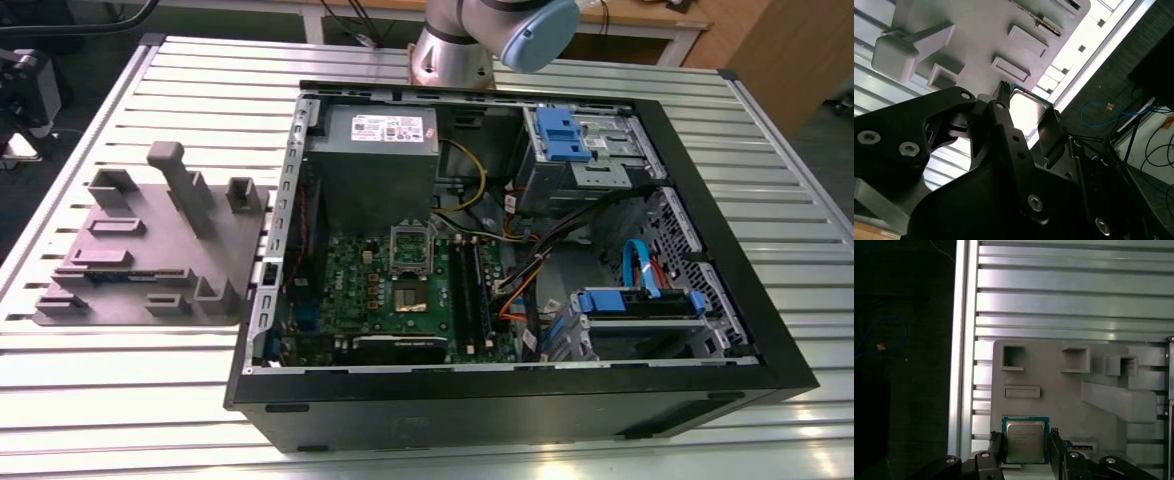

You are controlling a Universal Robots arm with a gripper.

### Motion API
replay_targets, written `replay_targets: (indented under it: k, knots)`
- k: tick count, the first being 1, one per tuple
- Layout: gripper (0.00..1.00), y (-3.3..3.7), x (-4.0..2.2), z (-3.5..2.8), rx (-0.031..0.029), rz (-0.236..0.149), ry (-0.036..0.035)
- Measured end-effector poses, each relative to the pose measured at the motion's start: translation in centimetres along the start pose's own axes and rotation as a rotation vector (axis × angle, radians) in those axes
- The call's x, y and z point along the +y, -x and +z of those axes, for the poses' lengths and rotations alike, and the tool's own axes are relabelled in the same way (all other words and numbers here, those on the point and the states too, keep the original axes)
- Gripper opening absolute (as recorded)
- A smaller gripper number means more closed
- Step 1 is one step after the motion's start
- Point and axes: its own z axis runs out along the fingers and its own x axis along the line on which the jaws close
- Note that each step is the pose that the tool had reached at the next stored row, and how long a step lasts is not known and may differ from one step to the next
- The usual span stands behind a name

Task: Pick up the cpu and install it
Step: 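Pick up the cpu and move it towards the insertion slot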

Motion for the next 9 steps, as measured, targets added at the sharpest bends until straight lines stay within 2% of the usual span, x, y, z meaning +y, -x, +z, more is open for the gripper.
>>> replay_targets:
  k: [9]
  knots:
    - [0.47,0.00,0.00,-0.04,0.0003,0.000,-0.0002]
